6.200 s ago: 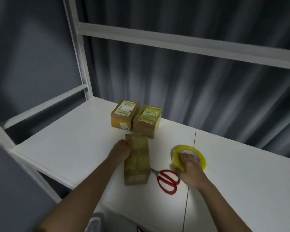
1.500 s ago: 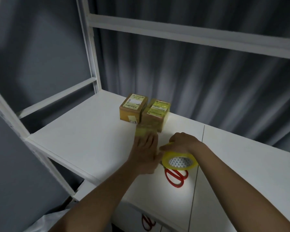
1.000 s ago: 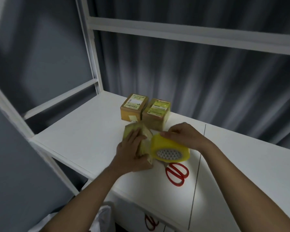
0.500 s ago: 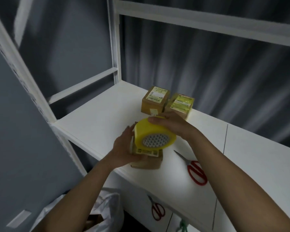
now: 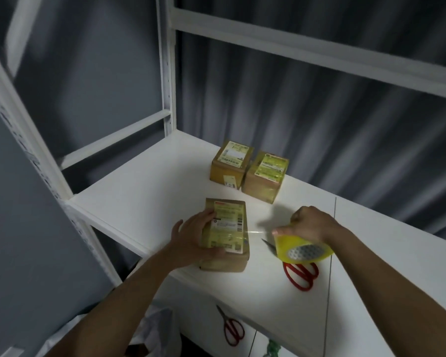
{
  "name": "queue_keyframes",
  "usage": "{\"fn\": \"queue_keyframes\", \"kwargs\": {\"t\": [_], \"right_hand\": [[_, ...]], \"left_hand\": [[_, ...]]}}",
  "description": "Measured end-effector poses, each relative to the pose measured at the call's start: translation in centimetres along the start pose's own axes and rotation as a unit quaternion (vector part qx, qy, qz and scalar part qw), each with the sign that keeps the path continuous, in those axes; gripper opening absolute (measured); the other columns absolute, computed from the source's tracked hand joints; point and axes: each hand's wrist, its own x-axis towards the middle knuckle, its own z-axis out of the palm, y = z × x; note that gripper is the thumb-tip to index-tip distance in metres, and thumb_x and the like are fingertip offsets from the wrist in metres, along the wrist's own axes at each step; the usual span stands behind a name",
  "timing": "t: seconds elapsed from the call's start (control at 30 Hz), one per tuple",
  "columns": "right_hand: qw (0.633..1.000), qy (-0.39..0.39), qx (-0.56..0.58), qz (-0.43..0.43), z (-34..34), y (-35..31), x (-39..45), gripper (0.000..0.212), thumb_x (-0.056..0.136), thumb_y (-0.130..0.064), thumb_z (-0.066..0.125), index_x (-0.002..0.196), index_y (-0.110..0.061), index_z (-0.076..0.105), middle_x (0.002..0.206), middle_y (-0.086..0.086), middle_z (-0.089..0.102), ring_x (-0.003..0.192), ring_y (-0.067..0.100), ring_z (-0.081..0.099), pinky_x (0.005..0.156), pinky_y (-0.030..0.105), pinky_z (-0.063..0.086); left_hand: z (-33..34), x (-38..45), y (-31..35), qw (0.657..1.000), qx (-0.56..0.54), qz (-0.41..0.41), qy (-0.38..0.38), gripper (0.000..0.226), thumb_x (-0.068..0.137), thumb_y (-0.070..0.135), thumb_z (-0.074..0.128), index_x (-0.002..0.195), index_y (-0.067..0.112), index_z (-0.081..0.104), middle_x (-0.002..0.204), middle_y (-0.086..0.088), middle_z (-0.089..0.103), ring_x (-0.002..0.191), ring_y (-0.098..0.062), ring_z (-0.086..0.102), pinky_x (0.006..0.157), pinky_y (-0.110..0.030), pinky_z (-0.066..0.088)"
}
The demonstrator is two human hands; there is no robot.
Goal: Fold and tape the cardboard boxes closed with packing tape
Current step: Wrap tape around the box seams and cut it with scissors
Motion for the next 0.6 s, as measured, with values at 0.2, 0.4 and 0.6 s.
{"fn": "queue_keyframes", "kwargs": {"t": [0.2, 0.4, 0.6], "right_hand": [[0.997, 0.006, -0.072, -0.02, 0.0, -0.5, 0.7, 0.071, 0.06, -0.085, 0.057, 0.093, -0.023, 0.065, 0.09, -0.004, 0.061, 0.081, 0.016, 0.056, 0.065, 0.027, 0.039], [0.99, 0.019, -0.136, -0.032, 1.0, -1.0, 1.0, 0.076, 0.065, -0.084, 0.054, 0.103, -0.02, 0.061, 0.094, -0.004, 0.058, 0.084, 0.017, 0.052, 0.075, 0.03, 0.043], [0.981, 0.033, -0.185, -0.053, 1.8, -1.3, 1.0, 0.075, 0.07, -0.083, 0.049, 0.111, -0.02, 0.06, 0.098, -0.002, 0.059, 0.095, 0.018, 0.059, 0.079, 0.031, 0.045]], "left_hand": [[-0.2, 0.3, -0.2, 0.999, 0.031, -0.011, -0.026, 0.117, 0.049, 0.089, 0.046, 0.147, 0.038, 0.01, 0.153, 0.017, 0.017, 0.14, -0.008, 0.019, 0.116, -0.044, 0.006], [-1.0, 0.3, 0.6, 0.967, 0.234, 0.07, -0.076, 0.087, 0.058, 0.094, -0.008, 0.135, 0.055, -0.022, 0.147, 0.018, -0.032, 0.136, -0.01, -0.034, 0.113, -0.045, -0.018], [0.4, -0.7, 2.9, 0.92, 0.316, 0.223, 0.06, 0.051, 0.096, 0.035, 0.022, 0.13, 0.017, 0.056, 0.134, 0.0, 0.056, 0.125, -0.02, 0.052, 0.106, -0.041, 0.032]]}}
